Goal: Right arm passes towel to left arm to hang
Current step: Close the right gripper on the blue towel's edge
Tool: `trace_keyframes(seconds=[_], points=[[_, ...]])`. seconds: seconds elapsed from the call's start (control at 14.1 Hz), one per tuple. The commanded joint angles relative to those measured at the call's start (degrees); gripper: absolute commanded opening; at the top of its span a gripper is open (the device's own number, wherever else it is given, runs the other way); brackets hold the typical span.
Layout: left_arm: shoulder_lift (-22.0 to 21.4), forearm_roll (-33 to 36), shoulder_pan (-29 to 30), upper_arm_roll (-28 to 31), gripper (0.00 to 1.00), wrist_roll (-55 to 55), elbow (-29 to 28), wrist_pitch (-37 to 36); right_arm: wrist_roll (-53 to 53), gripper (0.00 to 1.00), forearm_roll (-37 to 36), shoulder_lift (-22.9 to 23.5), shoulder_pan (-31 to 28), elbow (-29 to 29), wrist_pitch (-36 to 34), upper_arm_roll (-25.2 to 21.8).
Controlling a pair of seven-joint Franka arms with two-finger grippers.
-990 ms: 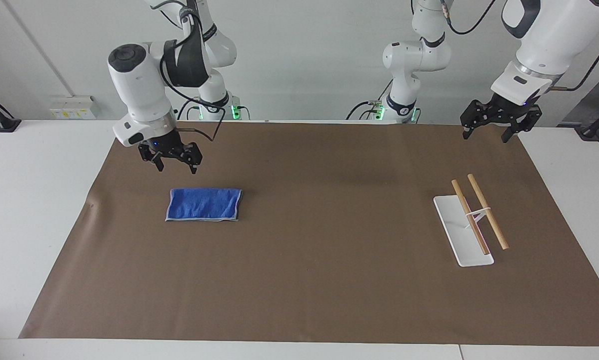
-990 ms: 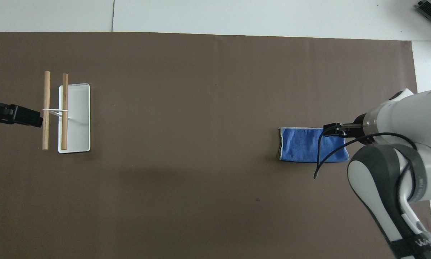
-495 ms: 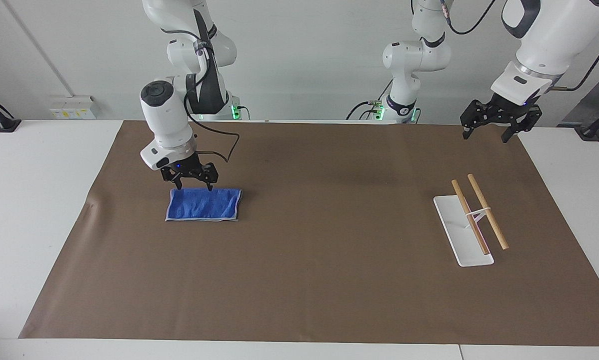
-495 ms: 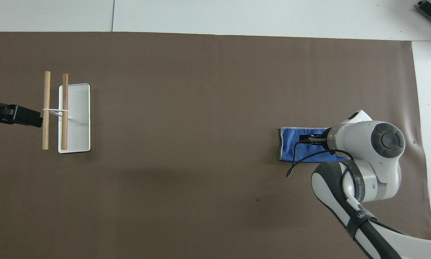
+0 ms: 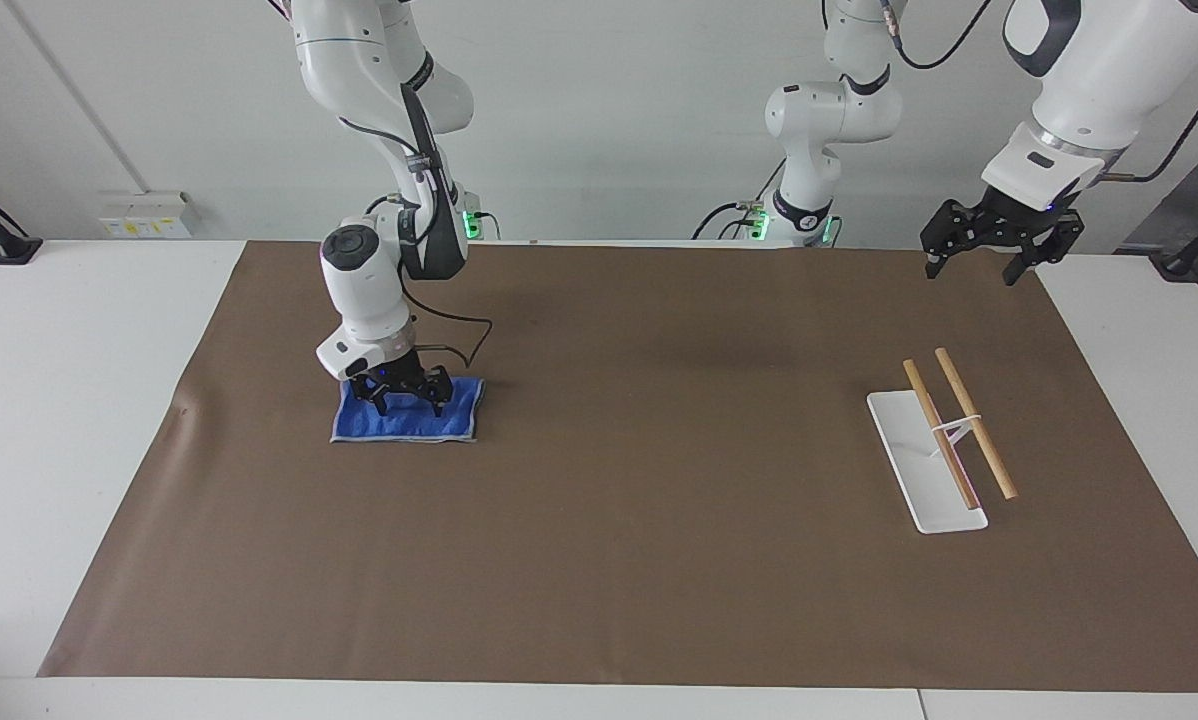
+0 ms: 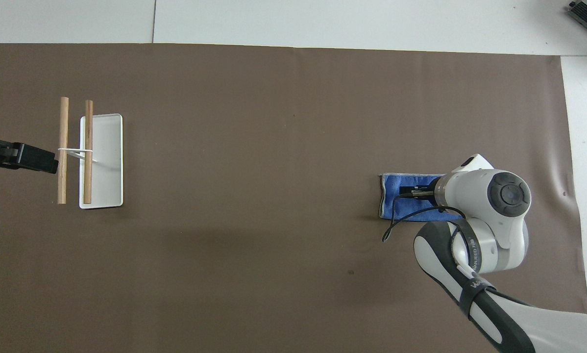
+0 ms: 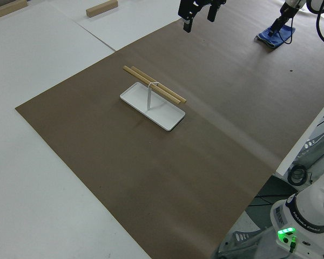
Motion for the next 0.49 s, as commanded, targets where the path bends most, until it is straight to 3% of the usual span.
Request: trace_keyframes(seconds=[0.0, 0.07, 0.14, 0.35, 0.42], points=[[-1.7, -0.8, 0.5, -0.2, 1.00, -0.2, -1.9, 0.5, -4.1, 1.00, 0.7, -0.8, -0.5, -1.7, 1.4, 0.1], [-1.7, -0.8, 0.5, -0.2, 1.00, -0.2, -1.9, 0.5, -4.8, 0.85, 0.7, -0.7, -0.7, -1.9, 1.6, 0.0], [-1.8, -0.8, 0.5, -0.2, 1.00, -0.2, -1.9, 0.5, -4.8, 0.61, 0.7, -0.7, -0.8, -2.0, 1.6, 0.0], [-1.7, -0.8, 0.5, -0.2, 1.00, -0.2, -1.9, 0.7, -3.9, 0.05, 0.7, -0.7, -0.6, -1.9, 1.5, 0.0], [-1.7, -0.8, 0.5, -0.2, 1.00, -0.3, -1.9, 1.1, -3.3, 0.00, 0.7, -0.7, -0.6, -1.9, 1.5, 0.0]])
